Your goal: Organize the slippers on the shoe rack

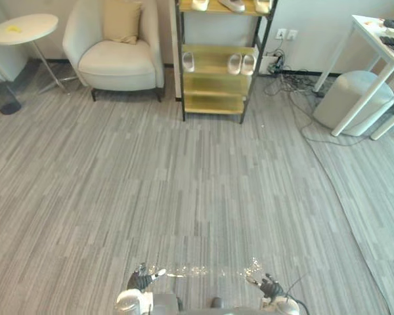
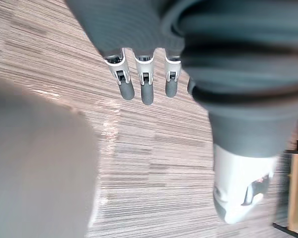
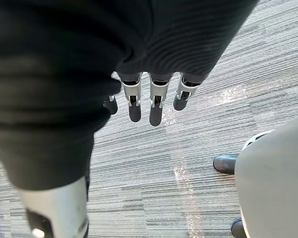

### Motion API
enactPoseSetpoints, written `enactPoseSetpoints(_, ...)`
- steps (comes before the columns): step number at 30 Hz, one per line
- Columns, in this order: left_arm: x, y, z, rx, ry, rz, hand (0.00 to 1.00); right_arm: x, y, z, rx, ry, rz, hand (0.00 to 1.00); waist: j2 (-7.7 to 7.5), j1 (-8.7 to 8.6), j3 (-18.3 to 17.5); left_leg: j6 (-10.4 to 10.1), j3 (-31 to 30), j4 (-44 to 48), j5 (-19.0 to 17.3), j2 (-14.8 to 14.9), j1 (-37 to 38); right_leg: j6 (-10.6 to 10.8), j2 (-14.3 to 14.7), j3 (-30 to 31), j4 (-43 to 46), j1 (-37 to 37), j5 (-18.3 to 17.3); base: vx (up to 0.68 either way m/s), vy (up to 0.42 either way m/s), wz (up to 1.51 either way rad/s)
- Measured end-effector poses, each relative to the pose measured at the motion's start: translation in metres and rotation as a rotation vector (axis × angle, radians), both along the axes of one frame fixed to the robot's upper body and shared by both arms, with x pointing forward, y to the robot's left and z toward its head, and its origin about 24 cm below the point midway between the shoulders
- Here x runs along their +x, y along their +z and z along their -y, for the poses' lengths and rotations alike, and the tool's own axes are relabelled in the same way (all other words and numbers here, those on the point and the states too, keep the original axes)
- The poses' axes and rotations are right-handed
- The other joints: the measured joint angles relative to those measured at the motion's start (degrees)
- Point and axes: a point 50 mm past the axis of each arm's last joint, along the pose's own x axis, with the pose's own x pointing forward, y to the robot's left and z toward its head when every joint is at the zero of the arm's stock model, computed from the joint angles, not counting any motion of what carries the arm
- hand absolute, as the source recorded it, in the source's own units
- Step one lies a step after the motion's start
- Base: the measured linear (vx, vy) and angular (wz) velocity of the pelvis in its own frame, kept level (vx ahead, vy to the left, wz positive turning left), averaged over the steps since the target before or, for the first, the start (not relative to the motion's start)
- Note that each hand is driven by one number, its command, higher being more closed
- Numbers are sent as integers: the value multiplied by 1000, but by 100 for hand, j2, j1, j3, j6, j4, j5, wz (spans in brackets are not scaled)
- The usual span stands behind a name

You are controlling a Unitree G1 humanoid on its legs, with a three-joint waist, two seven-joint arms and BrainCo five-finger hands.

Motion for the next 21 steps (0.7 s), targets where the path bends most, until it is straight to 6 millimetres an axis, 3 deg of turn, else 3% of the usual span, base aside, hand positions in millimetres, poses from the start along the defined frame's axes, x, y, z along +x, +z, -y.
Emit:
enactPoseSetpoints(3,5,2,2,0,9,14,0,1,1,4,-8,-7,2,0,63,15,39,48,7,-602,-185,45,-393,44,-174,93,118,34,-169,176,162,-18)
enactPoseSetpoints(4,7,3,3,1,9,24,0,1,1,3,-6,-7,2,0,54,66,36,21,-36,-1677,127,-52,-437,186,-336,170,198,-62,-294,160,156,-23)
enactPoseSetpoints(5,8,3,3,-1,11,29,0,1,1,3,-6,-6,3,0,64,83,34,-10,-61,-2029,250,-70,-433,237,-368,203,207,-77,-337,245,226,-41)
enactPoseSetpoints(6,6,2,4,-8,26,26,0,1,1,6,-15,-3,1,0,92,152,17,-10,-101,-2498,799,-143,-341,377,-449,361,208,-59,-438,422,314,-43)
enactPoseSetpoints(7,5,3,1,-1,30,25,0,3,1,2,-7,3,3,0,-41,180,-50,239,-36,-2549,805,-377,-285,509,-654,437,219,-45,-516,476,299,-35)
enactPoseSetpoints(9,6,3,-4,12,29,24,0,3,0,-6,11,19,3,0,-187,125,-47,376,-19,-2319,486,-543,-328,686,-836,463,590,-109,-592,447,209,-3)
enactPoseSetpoints(11,6,3,-4,11,29,19,0,4,0,-6,7,30,5,0,-185,165,-45,420,68,-2284,294,-532,-73,773,-869,597,1687,-453,-667,386,164,-16)
enactPoseSetpoints(12,4,2,-4,12,28,13,0,5,1,-6,6,35,7,0,-201,213,-36,488,167,-2420,250,-523,285,959,-911,721,2731,-801,-613,495,156,-33)
enactPoseSetpoints(13,2,1,-7,22,12,-4,0,9,2,-7,6,43,17,0,-201,201,-16,481,201,-2784,143,-560,941,1252,-975,670,4344,-1301,-600,416,100,-24)
enactPoseSetpoints(14,1,1,-7,24,7,-9,0,9,2,-7,6,43,17,0,-205,192,-14,479,199,-2856,130,-568,1073,1203,-994,604,4530,-1368,-633,435,85,-7)
enactPoseSetpoints(15,1,0,-8,29,1,-16,0,11,2,-8,7,51,21,0,-214,135,-21,474,191,-3091,126,-571,1416,1023,-1058,293,4872,-1575,-756,459,37,7)
enactPoseSetpoints(16,1,1,-8,34,-12,-17,0,15,3,-9,6,65,32,0,-211,92,-24,469,180,-3323,129,-514,1748,759,-1079,-164,4768,-1820,-915,465,13,8)
enactPoseSetpoints(18,9,3,-6,31,-19,1,0,23,6,-9,4,75,54,0,-152,74,10,422,175,-3393,102,-335,1941,568,-922,-593,4054,-2205,-999,414,-38,6)
enactPoseSetpoints(20,16,5,-2,22,-24,18,0,31,9,-7,-7,89,74,0,-77,17,68,419,147,-3419,100,-141,2108,412,-657,-677,2836,-2591,-668,494,-121,11)
enactPoseSetpoints(21,16,5,0,18,-24,19,0,33,11,-6,-13,97,84,0,-48,-25,113,416,133,-3506,98,-75,2288,401,-534,-619,2052,-2661,-181,463,-146,19)
